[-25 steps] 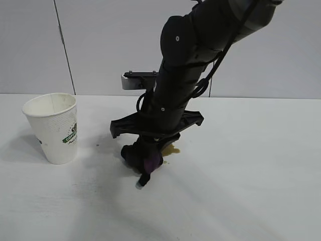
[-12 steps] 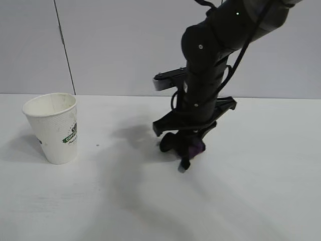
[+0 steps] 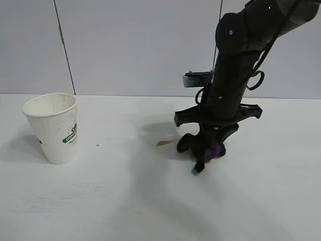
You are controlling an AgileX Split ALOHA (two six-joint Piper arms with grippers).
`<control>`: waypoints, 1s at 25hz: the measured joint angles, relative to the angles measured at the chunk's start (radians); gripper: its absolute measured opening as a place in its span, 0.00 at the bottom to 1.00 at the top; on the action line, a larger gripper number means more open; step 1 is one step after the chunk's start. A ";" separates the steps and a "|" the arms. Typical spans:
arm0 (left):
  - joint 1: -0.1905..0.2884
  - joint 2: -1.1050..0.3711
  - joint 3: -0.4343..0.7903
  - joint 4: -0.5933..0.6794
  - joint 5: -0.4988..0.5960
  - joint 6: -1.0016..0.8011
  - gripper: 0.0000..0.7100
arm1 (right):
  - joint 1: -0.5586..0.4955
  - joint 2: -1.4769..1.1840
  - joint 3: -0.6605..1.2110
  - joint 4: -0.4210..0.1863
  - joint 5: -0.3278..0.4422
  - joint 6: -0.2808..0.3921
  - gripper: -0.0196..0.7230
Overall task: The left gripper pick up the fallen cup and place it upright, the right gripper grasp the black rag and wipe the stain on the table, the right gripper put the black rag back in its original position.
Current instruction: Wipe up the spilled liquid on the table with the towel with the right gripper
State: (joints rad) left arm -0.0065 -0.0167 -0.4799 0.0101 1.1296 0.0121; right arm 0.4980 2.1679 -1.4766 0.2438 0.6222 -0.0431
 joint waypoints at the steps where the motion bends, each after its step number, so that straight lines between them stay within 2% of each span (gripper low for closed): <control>1: 0.000 0.000 0.000 0.000 0.000 0.000 0.97 | 0.014 0.002 0.001 0.004 -0.040 -0.003 0.21; 4: 0.000 0.000 0.000 0.000 0.000 0.000 0.97 | 0.038 0.015 0.001 0.010 -0.152 -0.003 0.21; 7: 0.000 0.000 0.000 0.000 0.000 0.000 0.97 | 0.042 0.040 0.001 0.008 -0.226 0.003 0.21; 11: 0.000 0.000 0.000 0.000 0.000 0.000 0.97 | 0.042 0.065 0.000 -0.012 -0.285 0.020 0.21; 13: 0.000 0.000 0.000 0.001 0.000 0.000 0.97 | 0.034 0.070 -0.003 -0.017 -0.287 0.025 0.21; 16: 0.000 0.000 0.000 0.001 0.000 0.000 0.97 | -0.002 0.070 -0.014 -0.024 -0.260 0.043 0.21; 19: 0.000 0.000 0.000 0.001 0.000 0.000 0.97 | -0.068 0.072 -0.050 -0.060 -0.176 0.043 0.21; 22: 0.000 0.000 0.000 0.001 0.000 0.000 0.97 | -0.133 0.078 -0.096 -0.116 -0.075 0.043 0.21; 25: 0.000 0.000 0.000 0.001 0.000 0.000 0.97 | -0.186 0.081 -0.137 -0.204 0.022 0.057 0.21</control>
State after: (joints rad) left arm -0.0065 -0.0167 -0.4799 0.0109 1.1296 0.0121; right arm 0.3123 2.2490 -1.6137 0.0401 0.6443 0.0140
